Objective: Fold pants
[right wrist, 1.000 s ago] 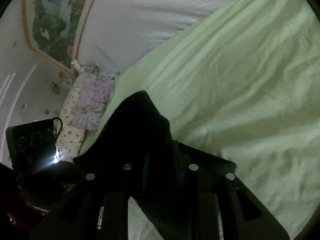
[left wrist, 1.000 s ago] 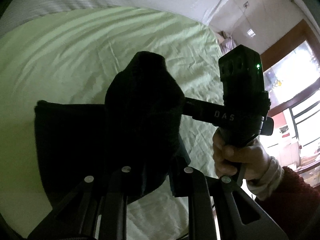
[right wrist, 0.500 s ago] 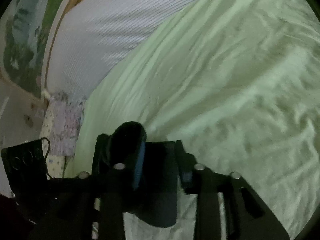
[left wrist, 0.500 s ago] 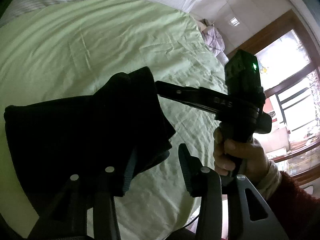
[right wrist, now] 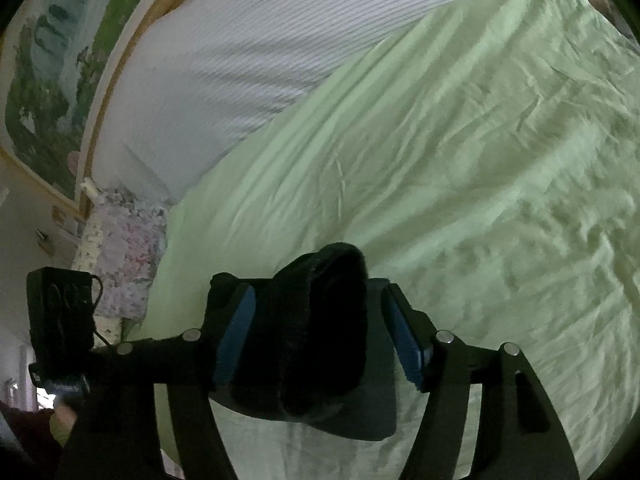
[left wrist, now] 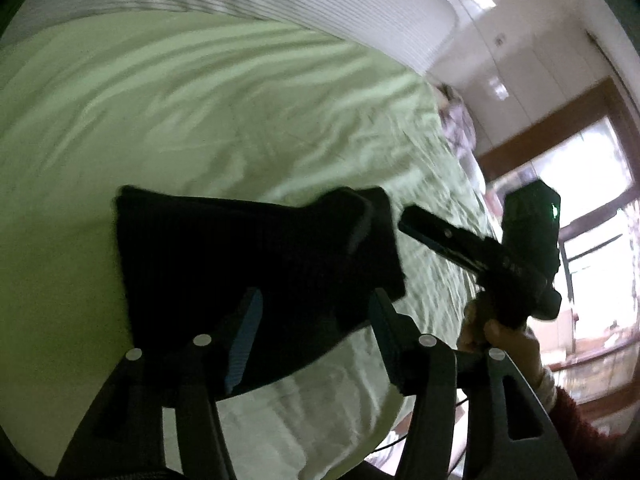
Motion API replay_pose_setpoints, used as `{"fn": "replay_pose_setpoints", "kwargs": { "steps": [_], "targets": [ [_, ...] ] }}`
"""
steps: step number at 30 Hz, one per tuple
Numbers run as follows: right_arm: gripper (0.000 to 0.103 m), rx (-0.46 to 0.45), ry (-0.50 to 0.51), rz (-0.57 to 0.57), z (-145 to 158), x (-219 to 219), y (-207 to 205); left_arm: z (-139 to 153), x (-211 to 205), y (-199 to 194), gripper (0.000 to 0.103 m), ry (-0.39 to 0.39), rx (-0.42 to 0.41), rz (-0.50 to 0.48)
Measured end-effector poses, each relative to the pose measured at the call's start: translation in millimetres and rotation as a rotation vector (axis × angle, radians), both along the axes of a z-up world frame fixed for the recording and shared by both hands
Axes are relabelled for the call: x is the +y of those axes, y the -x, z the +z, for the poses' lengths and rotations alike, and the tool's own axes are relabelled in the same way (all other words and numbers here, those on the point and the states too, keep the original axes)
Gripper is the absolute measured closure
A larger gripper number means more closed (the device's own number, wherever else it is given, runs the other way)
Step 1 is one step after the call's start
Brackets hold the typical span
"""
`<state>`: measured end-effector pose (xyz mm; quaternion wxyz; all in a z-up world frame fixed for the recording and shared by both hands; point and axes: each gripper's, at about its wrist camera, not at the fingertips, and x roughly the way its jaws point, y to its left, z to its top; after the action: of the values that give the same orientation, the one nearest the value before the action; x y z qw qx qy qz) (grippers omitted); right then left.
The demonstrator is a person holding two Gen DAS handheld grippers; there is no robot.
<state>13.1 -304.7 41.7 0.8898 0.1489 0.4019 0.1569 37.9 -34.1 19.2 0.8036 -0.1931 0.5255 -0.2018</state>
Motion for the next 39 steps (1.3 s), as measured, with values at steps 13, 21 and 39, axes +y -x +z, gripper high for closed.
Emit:
{"fn": "replay_pose_setpoints", "kwargs": {
  "steps": [13,21,39],
  "targets": [
    [0.032,0.026,0.089,-0.07,-7,25,8,-17,60,8,0.039,0.031,0.046,0.172],
    [0.031,0.062,0.12,-0.125,-19,32,3,-33,63,3,0.038,0.025,0.085,0.186],
    [0.035,0.164,0.145,-0.159,-53,-1,19,-71,63,-14,0.034,-0.042,0.154,0.232]
  ]
}}
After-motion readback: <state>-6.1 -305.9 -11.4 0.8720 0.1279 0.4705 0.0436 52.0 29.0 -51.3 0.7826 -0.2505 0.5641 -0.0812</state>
